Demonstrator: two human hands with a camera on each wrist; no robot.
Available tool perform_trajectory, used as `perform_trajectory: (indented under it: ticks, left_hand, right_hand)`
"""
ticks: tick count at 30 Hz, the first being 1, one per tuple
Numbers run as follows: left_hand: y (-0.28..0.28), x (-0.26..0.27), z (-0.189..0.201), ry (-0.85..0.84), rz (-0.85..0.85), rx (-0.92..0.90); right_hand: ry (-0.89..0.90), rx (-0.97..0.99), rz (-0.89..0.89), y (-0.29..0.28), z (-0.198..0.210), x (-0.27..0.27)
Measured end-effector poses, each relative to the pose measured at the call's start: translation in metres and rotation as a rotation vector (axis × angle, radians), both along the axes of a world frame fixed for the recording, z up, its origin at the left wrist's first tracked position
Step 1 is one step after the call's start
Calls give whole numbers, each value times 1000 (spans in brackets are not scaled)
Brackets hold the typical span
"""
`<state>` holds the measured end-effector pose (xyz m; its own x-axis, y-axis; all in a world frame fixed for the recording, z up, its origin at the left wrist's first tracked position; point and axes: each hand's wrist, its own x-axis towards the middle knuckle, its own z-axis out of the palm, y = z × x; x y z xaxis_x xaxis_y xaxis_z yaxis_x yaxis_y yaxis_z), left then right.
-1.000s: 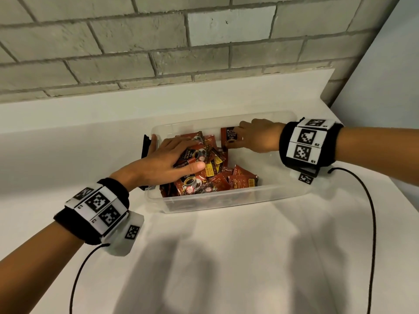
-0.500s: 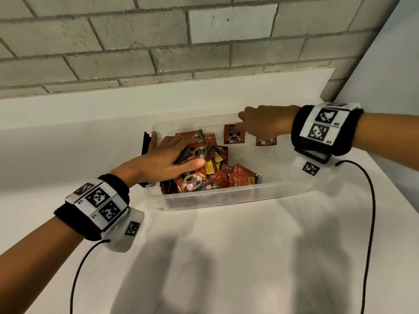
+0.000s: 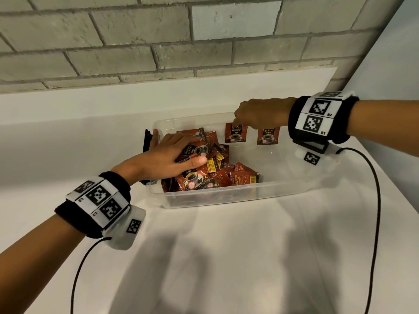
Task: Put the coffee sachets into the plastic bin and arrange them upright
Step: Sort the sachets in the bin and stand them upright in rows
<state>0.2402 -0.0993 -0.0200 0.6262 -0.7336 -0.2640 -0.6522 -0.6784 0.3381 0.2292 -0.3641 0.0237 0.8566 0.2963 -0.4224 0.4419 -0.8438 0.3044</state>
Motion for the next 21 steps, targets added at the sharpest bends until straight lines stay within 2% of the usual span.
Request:
perform_trajectory:
  ticks: [5, 10, 13, 15, 16, 18, 21]
  left_hand:
    - [0, -2, 3, 7, 8, -8]
    - [0, -1, 8, 24, 43, -67]
    - [-8, -7, 19, -107, 103, -31]
    - [-22, -9, 30, -211, 120, -85]
    - [-31, -9, 37, -170, 137, -123]
    - [-54, -8, 49, 38, 176, -151]
    - [-89, -1, 51, 292, 238, 9]
  right_hand:
    - [89, 26, -54, -1, -2, 1]
    - [19, 125, -96, 3, 2, 1]
    - [22, 227, -278, 3, -1, 6]
    - [105, 321, -494, 0, 2, 3]
    - [199, 381, -579, -3, 3, 0]
    - [392, 525, -727, -6, 5, -10]
    - [458, 665, -818, -7, 1, -19]
